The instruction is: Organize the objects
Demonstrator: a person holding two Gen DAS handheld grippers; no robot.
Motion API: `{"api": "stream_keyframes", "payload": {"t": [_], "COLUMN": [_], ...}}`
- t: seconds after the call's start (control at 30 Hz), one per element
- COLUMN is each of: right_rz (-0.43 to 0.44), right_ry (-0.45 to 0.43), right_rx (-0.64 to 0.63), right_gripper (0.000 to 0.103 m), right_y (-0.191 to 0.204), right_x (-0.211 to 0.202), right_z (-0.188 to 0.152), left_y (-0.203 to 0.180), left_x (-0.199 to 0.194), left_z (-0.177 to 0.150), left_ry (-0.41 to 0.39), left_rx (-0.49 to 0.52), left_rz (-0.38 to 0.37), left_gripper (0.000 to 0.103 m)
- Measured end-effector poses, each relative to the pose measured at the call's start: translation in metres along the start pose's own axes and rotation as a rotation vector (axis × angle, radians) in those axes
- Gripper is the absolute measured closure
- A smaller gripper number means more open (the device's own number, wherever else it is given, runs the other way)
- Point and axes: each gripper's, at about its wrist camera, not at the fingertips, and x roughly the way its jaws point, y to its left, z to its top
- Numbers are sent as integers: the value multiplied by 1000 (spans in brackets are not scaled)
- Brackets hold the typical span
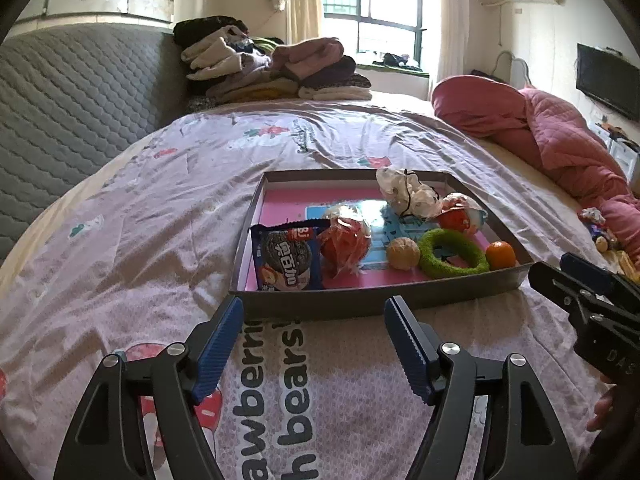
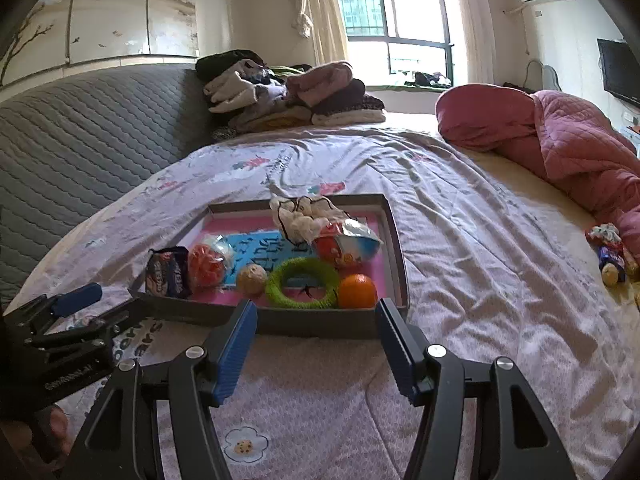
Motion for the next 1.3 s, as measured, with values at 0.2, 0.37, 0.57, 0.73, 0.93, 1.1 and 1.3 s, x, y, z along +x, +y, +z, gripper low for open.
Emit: {"api": "stream_keyframes", "payload": {"t": [0.2, 0.37, 0.57, 0.73, 0.93, 1.1, 1.3], "right_rz": [-5, 4, -3, -7, -6, -12, -31], "right_ry": [26, 43, 44, 52, 62, 62, 71], "right_rx": [3, 7, 13, 8, -5, -11, -10], "right_gripper": [42, 40, 39, 38, 38, 38, 38], "right_y": [1, 3, 4, 4, 9, 9, 7], "right_x": [6, 8, 9, 11, 13, 14, 18], "right_z": [-8, -14, -16, -20, -24, -26, -29], "left_y": [0, 0, 1, 4, 5, 4, 7], "left_x": [1, 1, 1, 3, 5, 8, 11], "left_z": [-5, -11, -15, -19, -22, -27, -29], "left_ry": [9, 23, 26, 40, 50, 54, 55], "left_rx": [3, 7, 3, -15, -26, -21, -26], "left_rz": [6, 3, 10, 17, 11, 12, 26], "left_gripper": [28, 25, 25, 25, 24, 24, 24]}}
